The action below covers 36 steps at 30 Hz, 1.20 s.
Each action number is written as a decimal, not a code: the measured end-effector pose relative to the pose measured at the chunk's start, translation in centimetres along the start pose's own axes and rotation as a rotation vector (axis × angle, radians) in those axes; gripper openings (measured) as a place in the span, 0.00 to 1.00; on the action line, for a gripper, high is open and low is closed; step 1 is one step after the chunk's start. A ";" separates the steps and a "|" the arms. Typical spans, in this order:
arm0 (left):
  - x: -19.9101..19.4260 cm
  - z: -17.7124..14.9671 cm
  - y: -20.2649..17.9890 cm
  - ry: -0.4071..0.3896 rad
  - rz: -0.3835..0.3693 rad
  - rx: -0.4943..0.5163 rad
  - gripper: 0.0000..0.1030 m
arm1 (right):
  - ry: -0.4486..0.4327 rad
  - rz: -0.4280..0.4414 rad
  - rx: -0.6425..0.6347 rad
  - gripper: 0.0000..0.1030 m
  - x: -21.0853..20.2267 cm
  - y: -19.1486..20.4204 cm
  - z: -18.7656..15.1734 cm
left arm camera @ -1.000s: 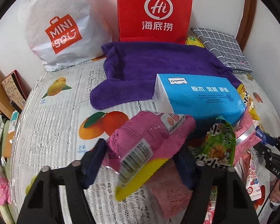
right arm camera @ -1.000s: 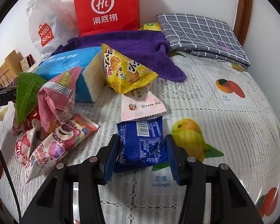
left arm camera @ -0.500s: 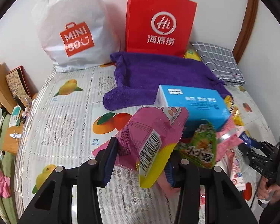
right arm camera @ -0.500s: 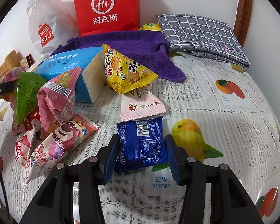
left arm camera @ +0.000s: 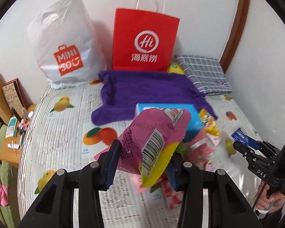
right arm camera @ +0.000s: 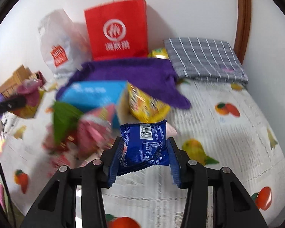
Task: Organize snacks
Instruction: 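Carry both held packets up and over onto the purple towel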
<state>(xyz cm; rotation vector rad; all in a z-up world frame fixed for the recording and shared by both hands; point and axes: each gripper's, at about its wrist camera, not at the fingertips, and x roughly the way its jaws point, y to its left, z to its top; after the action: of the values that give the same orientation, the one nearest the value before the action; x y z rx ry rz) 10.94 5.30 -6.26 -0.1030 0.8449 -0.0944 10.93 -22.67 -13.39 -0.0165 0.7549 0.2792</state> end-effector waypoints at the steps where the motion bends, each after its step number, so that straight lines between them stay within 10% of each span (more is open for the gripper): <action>1: -0.2 0.2 -0.2 -0.004 -0.003 0.002 0.41 | -0.009 0.000 0.001 0.45 -0.5 0.4 0.6; 17: -0.8 6.7 -3.3 -0.061 -0.035 0.031 0.41 | -0.101 0.061 -0.013 0.45 -3.7 4.9 9.9; 36: 6.8 13.6 -1.9 -0.036 -0.021 0.016 0.40 | -0.092 0.060 -0.026 0.45 4.4 4.4 17.6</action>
<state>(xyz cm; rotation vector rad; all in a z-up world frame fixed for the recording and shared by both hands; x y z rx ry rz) 25.50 3.29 -2.09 -0.0980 0.8066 -0.1188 24.72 -15.36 -3.16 -0.0057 0.6615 0.3449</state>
